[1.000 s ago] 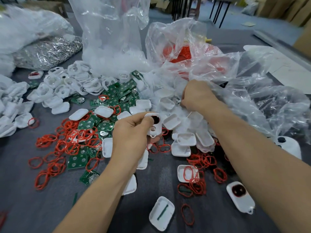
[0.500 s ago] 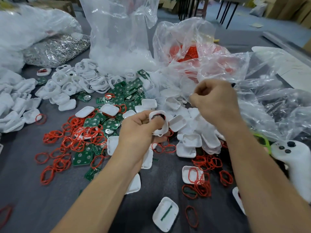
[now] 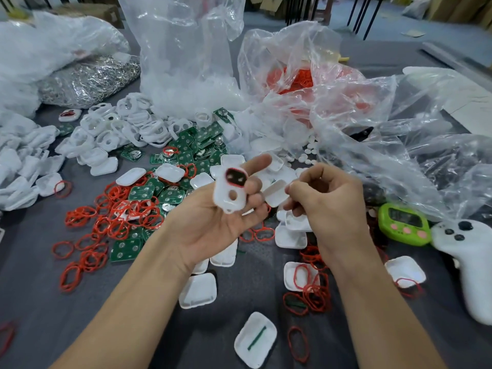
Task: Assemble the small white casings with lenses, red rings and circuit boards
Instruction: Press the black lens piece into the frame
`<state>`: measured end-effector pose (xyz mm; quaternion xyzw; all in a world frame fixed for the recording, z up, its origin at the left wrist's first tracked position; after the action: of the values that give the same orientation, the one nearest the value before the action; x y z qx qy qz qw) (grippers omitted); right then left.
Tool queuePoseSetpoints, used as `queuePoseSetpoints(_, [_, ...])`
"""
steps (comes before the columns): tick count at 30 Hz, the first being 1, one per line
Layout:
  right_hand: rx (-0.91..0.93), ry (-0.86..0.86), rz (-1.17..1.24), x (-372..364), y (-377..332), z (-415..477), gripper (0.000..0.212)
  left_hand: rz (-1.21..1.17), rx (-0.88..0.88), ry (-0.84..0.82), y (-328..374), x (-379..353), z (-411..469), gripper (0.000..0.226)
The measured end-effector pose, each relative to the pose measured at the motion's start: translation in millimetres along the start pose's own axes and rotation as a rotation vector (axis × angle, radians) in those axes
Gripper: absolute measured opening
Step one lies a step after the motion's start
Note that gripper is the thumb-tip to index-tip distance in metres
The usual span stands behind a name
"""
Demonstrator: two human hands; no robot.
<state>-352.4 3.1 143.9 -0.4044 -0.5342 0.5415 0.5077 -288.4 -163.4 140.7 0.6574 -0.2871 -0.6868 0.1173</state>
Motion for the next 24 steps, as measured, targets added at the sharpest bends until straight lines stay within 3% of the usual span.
queuePoseSetpoints(4, [0.009,-0.007,-0.007,-2.8,1.1,-1.1,0.006,-0.017,0.057,-0.031,-2.3,-2.6,-1.8,0.015])
queuePoseSetpoints(7, [0.014,-0.004,-0.013,-3.3,2.7,0.8,0.002,0.030,0.070,0.013,-5.1,-5.1,-1.3,0.030])
queuePoseSetpoints(12, [-0.013,-0.023,-0.045,-4.0,3.4,-0.1,0.012,0.143,0.045,0.046,-5.0,-5.4,-0.1,0.025])
queuePoseSetpoints(18, [-0.049,-0.080,-0.083,-5.7,6.7,-1.5,0.007,0.525,-0.079,0.400,-6.7,-1.1,3.8,0.015])
queuePoseSetpoints(24, [-0.090,-0.100,0.059,-5.0,0.7,-2.6,0.018,0.665,-0.232,0.602,-9.0,-2.1,4.4,0.019])
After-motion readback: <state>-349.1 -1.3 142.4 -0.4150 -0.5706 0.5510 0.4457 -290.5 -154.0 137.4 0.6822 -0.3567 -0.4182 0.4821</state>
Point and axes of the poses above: each hand's wrist, its own z-axis towards the middle knuckle, its own x-axis out of the back of the hand, y = z × x, the point moved 1 cm from there along z, towards the middle knuckle, and after that the axes turned 2 degrees about -z, right-handed, at the moved point
